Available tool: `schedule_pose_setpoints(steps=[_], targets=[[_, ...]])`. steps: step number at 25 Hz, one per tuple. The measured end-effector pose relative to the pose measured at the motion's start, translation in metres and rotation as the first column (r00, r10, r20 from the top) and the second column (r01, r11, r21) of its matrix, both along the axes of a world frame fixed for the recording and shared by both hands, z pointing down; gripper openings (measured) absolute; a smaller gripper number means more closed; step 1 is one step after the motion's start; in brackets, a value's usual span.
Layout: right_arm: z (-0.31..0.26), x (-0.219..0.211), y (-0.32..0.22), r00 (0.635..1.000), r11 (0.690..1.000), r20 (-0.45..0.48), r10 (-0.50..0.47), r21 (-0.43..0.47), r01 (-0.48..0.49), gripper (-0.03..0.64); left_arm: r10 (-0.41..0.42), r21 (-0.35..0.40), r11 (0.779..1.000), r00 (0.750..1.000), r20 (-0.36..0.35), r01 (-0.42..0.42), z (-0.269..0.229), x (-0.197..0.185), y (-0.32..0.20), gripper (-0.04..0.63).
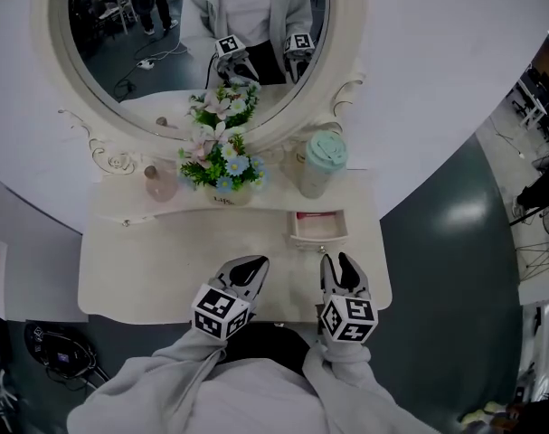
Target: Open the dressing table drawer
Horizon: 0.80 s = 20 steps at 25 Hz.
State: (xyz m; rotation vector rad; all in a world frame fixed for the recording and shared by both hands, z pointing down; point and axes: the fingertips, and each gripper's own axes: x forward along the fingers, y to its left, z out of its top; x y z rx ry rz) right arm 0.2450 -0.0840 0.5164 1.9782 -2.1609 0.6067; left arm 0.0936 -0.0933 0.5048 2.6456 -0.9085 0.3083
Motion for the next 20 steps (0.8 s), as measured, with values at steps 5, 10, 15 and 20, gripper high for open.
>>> schedule_pose_setpoints(steps=[5,10,15,20], targets=[[-0.038,-0.005,0.013,1.0,0.997,-0.018,0.002,0.082,0.0,0.147,0.005,0.033,0.999,1.0,0.002,-0.005,-0.011,0.0,0.001,0.015],[-0.059,-0.025,0.024,0.998,0.988,-0.056,-0.032,0.15,0.04,0.13,0.005,0.083,0.997,1.0,-0.029,-0.003,-0.037,-0.004,0.003,0.015],[-0.058,-0.035,0.031,0.999,0.987,-0.027,-0.027,0.155,0.03,0.051,0.022,0.131,0.991,0.999,-0.03,-0.018,-0.049,-0.004,0.007,0.015],[-0.052,-0.036,0.034,0.999,0.991,-0.045,-0.015,0.131,0.021,0.034,0.025,0.119,0.993,0.999,-0.026,-0.022,-0.044,-0.004,0.007,0.015]])
